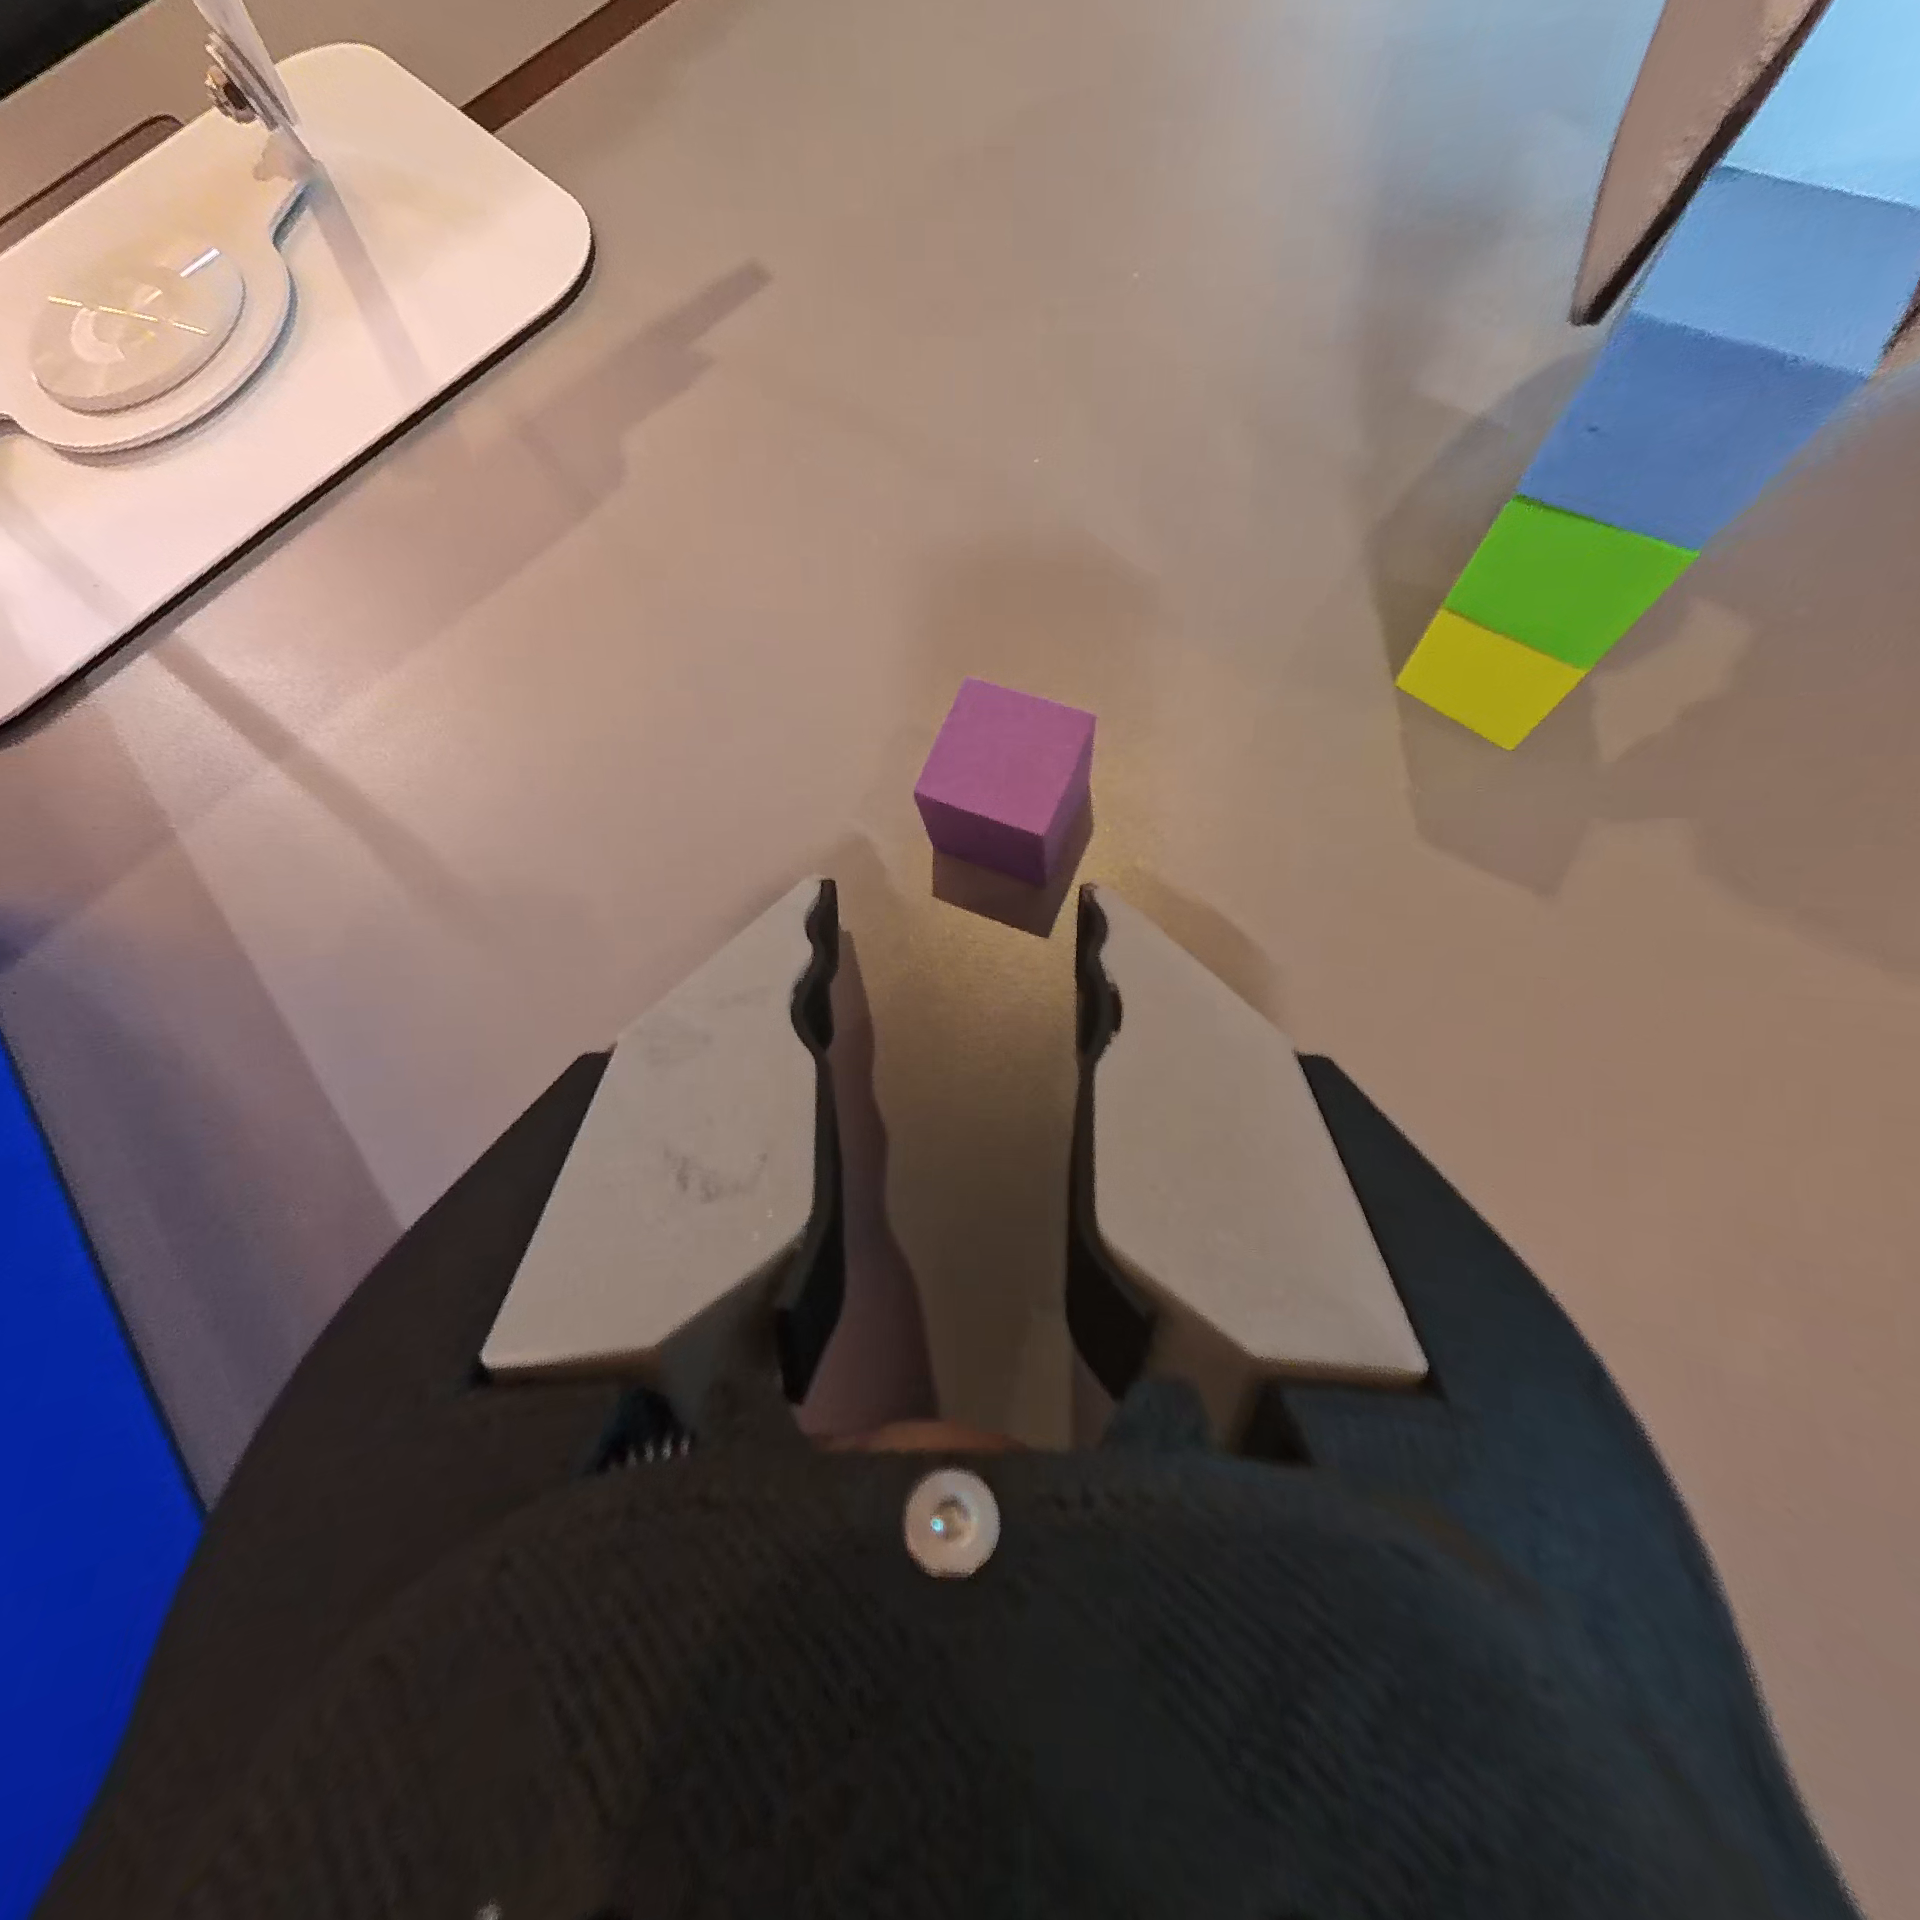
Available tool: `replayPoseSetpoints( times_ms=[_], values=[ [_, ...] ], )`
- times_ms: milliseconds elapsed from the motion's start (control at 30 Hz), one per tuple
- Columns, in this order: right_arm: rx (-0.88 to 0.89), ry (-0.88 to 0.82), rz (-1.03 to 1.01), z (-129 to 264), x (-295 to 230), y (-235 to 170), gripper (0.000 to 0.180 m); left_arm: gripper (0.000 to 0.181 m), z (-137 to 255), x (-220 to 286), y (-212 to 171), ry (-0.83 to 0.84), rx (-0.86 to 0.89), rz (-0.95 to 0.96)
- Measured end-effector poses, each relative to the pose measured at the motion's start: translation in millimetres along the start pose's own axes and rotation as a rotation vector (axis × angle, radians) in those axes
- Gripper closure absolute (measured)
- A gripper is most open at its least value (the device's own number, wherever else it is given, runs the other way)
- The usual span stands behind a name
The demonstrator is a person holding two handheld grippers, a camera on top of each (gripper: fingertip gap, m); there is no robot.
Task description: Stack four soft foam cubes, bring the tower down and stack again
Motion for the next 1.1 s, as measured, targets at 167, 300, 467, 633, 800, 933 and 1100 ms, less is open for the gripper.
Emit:
replayPoseSetpoints(
  times_ms=[167,300,467,633,800,933,1100],
  values=[
    [-0.006,0.001,-0.005,-0.6,-0.5,-0.9,0.153,0.137,0.0,-0.1,0.1,-0.001,-0.001,0.001],
    [-0.003,0.007,-0.006,-0.4,-1.7,-0.4,0.153,0.136,-0.1,0.3,-0.1,-0.004,-0.002,0.001],
    [0.002,0.023,-0.012,0.6,-5.9,1.3,0.151,0.135,-0.3,0.7,-0.5,-0.005,-0.006,-0.001],
    [0.016,-0.003,-0.055,8.4,-9.8,-6.4,0.14,0.134,-1.0,1.5,-0.8,-0.012,-0.012,-0.003],
    [0.143,-0.061,-0.113,25.3,-18.1,-23.5,0.142,0.134,-1.2,4.0,1.2,-0.02,0.0,-0.014],
    [0.23,-0.142,-0.151,34.8,-21.4,-31.4,0.142,0.134,-2.1,7.5,2.8,-0.025,0.005,-0.039],
    [0.28,-0.198,-0.163,34.8,-24.2,-34.8,0.142,0.134,-3.6,10.9,4.6,-0.024,0.011,-0.067]
  ],
)
Point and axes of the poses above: each gripper's, where its closed fingertips meet, z back along the fingers, y out of its top, x = y × z across the jaws, the point moved 4 cm from there along z, back along the fingers, and after that the axes turned 13 degrees about y, right-handed, at the moved point
